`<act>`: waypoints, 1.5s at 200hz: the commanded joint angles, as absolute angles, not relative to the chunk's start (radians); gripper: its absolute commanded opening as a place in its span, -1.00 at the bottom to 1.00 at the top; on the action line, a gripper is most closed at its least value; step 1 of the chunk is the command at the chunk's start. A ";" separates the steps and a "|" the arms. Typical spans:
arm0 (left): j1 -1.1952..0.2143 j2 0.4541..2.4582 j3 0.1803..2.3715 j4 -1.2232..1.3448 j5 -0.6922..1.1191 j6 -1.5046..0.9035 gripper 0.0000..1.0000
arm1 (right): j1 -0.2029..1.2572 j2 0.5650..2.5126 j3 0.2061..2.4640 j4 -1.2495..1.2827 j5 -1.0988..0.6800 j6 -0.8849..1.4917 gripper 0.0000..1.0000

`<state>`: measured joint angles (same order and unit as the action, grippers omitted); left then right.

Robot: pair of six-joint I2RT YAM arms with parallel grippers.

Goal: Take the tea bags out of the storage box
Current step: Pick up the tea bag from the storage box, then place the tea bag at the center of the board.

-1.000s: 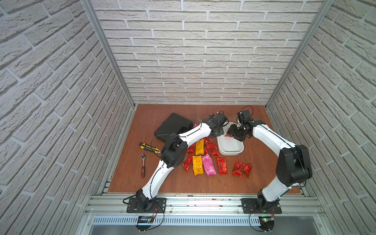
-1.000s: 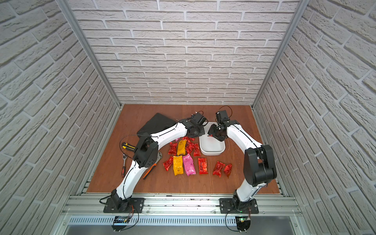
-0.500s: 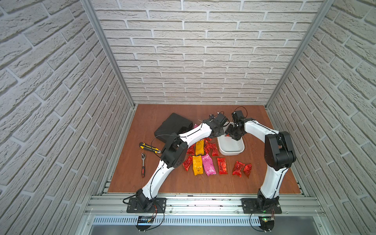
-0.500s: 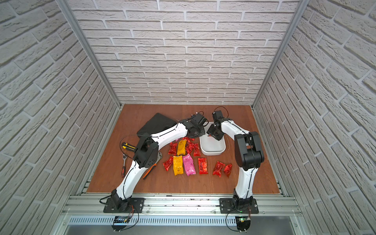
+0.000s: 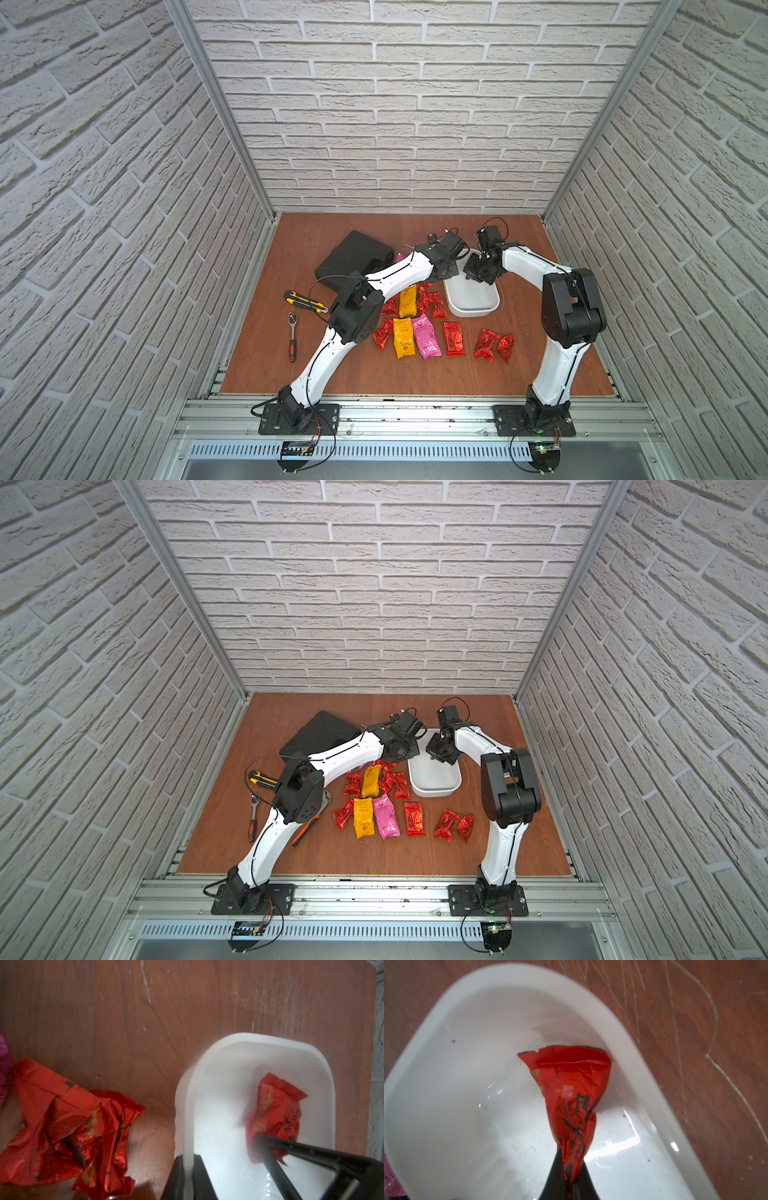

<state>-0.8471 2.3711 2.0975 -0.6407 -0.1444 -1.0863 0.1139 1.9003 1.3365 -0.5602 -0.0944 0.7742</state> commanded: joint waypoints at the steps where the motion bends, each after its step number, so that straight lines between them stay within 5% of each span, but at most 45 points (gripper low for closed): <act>1: -0.835 2.387 2.142 -0.652 -0.170 -1.114 -1.00 | 0.110 1.737 1.279 -0.559 -0.119 0.763 -0.95; 25: -0.834 2.387 2.142 -0.634 -0.164 -1.110 -1.00 | 0.110 1.589 1.197 -0.594 -0.126 0.734 -0.95; 56: -0.840 2.357 2.129 -0.609 -0.166 -1.060 -0.42 | 0.117 1.375 1.079 -0.671 -0.139 0.683 -0.95; 86: -0.841 2.287 2.090 -0.591 -0.187 -1.021 -0.16 | 0.154 1.142 0.963 -0.808 -0.134 0.618 -0.95; 149: -0.844 1.951 1.757 -0.500 -0.350 -0.976 -0.03 | 0.436 0.744 0.682 -0.941 -0.273 0.561 -0.95; 200: -0.821 1.667 1.443 -0.483 -0.488 -0.989 -0.03 | 0.805 0.778 0.509 -0.709 -0.283 0.680 -0.95; 253: -0.783 1.460 1.200 -0.473 -0.568 -1.060 -0.03 | 0.929 1.115 0.538 -0.499 -0.253 0.667 -0.85; 270: -0.773 1.420 1.163 -0.479 -0.580 -1.078 -0.03 | 0.937 1.171 0.552 -0.500 -0.237 0.655 -0.66; 300: -0.762 1.380 1.126 -0.485 -0.602 -1.080 -0.01 | 0.943 1.133 0.626 -0.686 -0.147 0.608 -0.04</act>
<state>-0.7746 1.4204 1.1534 -0.5007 -0.5522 -1.0672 0.9321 1.1824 0.5480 -0.5873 -0.2279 0.6445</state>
